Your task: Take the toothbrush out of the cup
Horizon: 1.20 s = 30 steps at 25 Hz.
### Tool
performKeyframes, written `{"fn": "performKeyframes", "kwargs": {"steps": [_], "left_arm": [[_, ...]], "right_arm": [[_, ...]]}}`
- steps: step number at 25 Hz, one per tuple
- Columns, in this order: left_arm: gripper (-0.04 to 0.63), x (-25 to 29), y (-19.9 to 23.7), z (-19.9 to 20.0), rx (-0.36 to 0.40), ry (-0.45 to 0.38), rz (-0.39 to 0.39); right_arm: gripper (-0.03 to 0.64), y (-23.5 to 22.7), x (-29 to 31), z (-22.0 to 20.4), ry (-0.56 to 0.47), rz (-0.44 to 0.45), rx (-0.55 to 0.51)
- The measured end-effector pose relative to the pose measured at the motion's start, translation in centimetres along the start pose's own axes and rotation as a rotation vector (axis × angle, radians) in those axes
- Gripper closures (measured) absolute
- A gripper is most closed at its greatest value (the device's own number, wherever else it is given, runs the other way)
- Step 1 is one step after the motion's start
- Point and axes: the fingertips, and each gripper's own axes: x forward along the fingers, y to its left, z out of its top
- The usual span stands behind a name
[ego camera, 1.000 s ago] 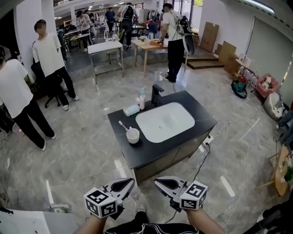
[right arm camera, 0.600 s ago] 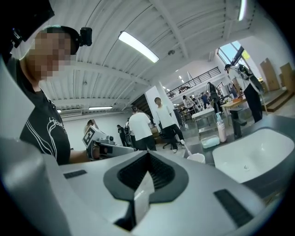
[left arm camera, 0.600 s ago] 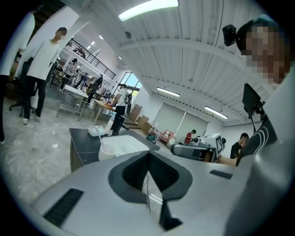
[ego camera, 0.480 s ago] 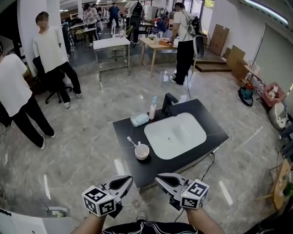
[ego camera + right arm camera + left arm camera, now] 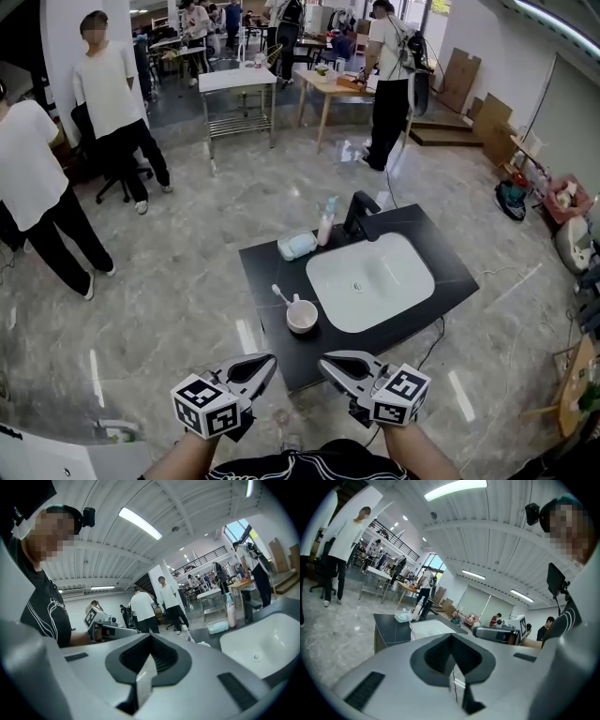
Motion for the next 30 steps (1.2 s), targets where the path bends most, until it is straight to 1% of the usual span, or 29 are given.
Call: {"fn": "performKeyframes", "kwargs": {"steps": [5, 10, 13, 18, 20, 23, 27, 30], "left_arm": [[0.592, -0.3, 0.1, 0.1, 0.001, 0.000, 0.006], [0.592, -0.5, 0.6, 0.2, -0.006, -0.010, 0.031], [0.592, -0.5, 1.0, 0.2, -0.017, -0.017, 0.050], [0.592, -0.5, 2.0, 0.5, -0.033, -0.026, 0.091], [0.592, -0.4, 2.5, 0.8, -0.042, -0.033, 0.106], [0.592, -0.6, 3.4, 1.0, -0.059, -0.042, 0.131], [0.592, -1.0, 4.4, 1.0, -0.088, -0.053, 0.166], [0.592, -1.4, 4.7, 0.7, -0.103, -0.049, 0.191]], "right_arm": [[0.612, 0.0, 0.2, 0.1, 0.015, -0.018, -0.013], [0.612, -0.6, 0.6, 0.3, 0.030, -0.019, -0.038], [0.612, -1.4, 1.3, 0.2, 0.059, -0.018, -0.049], [0.609, -3.3, 3.2, 0.6, 0.101, -0.005, -0.097], [0.568, -4.2, 4.2, 0.6, 0.126, 0.003, -0.116], [0.567, -5.6, 6.1, 0.4, 0.175, 0.010, -0.161], [0.520, -8.0, 8.7, -0.6, 0.259, 0.000, -0.201], [0.518, -9.3, 10.4, -1.6, 0.328, 0.008, -0.247]]}}
